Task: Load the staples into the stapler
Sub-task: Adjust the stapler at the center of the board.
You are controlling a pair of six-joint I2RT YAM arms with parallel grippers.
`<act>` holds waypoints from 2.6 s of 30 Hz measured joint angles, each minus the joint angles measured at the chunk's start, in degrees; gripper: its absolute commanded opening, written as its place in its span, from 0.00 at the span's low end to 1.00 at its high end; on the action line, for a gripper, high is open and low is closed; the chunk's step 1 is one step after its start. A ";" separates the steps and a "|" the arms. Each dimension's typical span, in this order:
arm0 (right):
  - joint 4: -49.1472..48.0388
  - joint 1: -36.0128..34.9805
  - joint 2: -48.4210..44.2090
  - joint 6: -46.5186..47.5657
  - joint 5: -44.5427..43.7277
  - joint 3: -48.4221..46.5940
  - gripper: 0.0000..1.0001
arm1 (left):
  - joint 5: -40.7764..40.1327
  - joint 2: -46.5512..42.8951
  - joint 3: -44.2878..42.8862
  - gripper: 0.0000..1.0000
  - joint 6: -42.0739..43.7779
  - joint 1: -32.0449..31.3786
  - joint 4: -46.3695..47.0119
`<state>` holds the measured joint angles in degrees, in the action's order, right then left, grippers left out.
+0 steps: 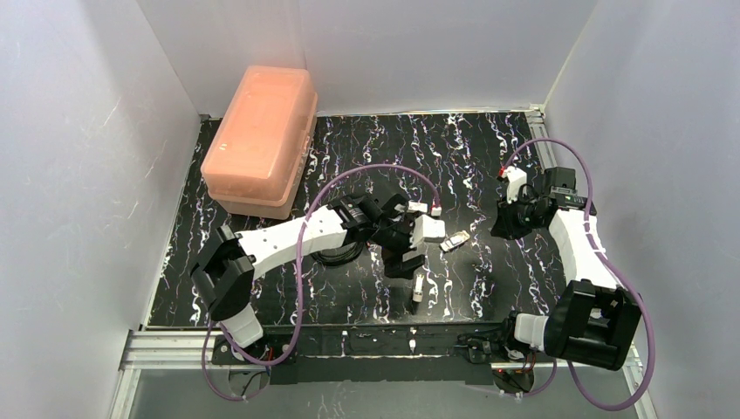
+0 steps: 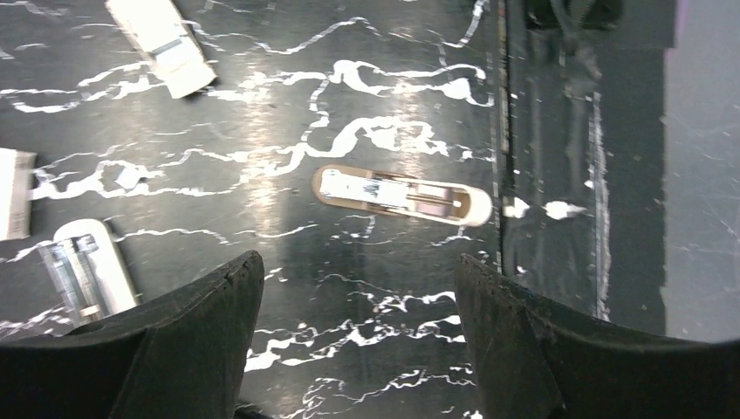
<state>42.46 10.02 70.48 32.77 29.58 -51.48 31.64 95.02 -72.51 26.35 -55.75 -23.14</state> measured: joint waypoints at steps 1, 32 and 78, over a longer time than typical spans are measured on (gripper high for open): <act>-0.17 0.00 0.31 0.00 0.04 0.00 0.04 | -1.38 0.00 -0.66 0.78 -0.17 -0.04 -0.13; -0.61 0.00 1.64 -0.42 0.15 -0.07 0.04 | -18.84 -1.64 -3.37 0.88 1.44 -12.68 -8.66; -1.03 0.00 -0.48 0.74 2.75 0.72 0.04 | -18.78 9.07 -4.68 0.32 10.80 -16.02 -9.11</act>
<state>41.43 10.02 70.00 33.52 32.34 -50.76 12.86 104.09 -77.19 37.15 -71.77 -32.25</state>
